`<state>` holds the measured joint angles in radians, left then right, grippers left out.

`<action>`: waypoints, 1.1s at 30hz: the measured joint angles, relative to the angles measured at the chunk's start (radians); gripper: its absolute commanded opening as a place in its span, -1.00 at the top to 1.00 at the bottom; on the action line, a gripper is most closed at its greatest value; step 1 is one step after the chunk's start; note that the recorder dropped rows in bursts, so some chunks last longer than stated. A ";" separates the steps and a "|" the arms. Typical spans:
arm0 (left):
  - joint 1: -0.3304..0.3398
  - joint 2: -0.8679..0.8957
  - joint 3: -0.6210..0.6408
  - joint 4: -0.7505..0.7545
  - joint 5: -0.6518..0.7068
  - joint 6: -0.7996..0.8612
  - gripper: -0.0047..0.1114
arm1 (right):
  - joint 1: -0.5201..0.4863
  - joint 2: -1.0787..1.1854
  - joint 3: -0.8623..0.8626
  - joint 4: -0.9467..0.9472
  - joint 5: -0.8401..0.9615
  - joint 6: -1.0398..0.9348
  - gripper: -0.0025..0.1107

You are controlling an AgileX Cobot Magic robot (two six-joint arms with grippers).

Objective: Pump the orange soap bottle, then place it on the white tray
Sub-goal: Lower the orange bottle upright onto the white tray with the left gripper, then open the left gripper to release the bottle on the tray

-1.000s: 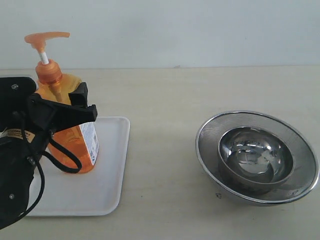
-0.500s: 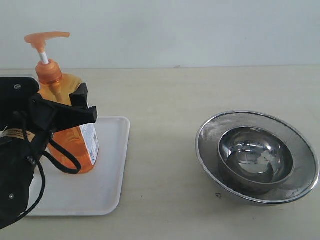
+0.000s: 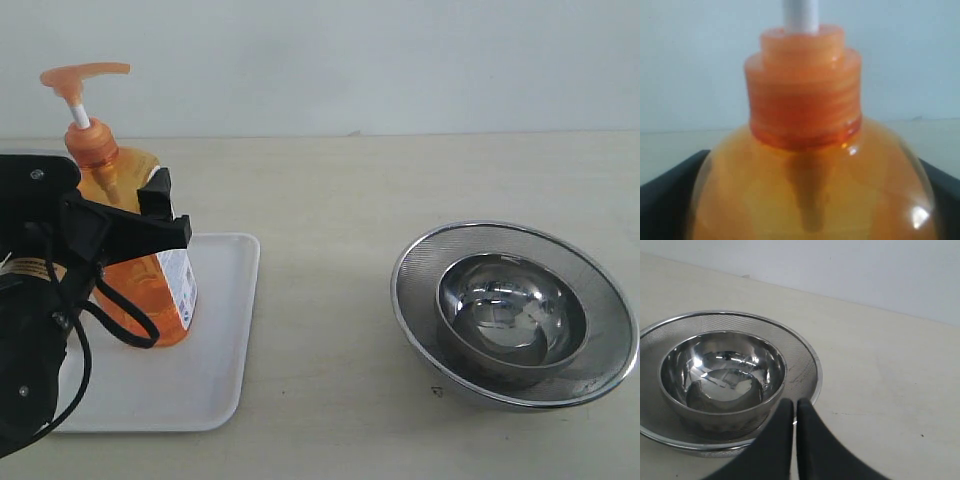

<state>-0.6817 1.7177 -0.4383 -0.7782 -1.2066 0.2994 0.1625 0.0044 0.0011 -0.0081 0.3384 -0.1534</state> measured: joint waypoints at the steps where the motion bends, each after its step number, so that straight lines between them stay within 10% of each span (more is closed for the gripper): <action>1: 0.000 0.000 0.000 0.000 0.000 0.000 -0.50 | 0.000 0.000 0.000 0.000 0.000 0.000 0.96; 33: 0.002 -0.002 0.000 0.101 0.071 -0.051 -0.64 | 0.000 0.000 0.000 0.000 0.000 0.000 0.96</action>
<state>-0.6795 1.7159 -0.4383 -0.6772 -1.1353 0.2479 0.1625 0.0044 0.0011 -0.0081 0.3384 -0.1534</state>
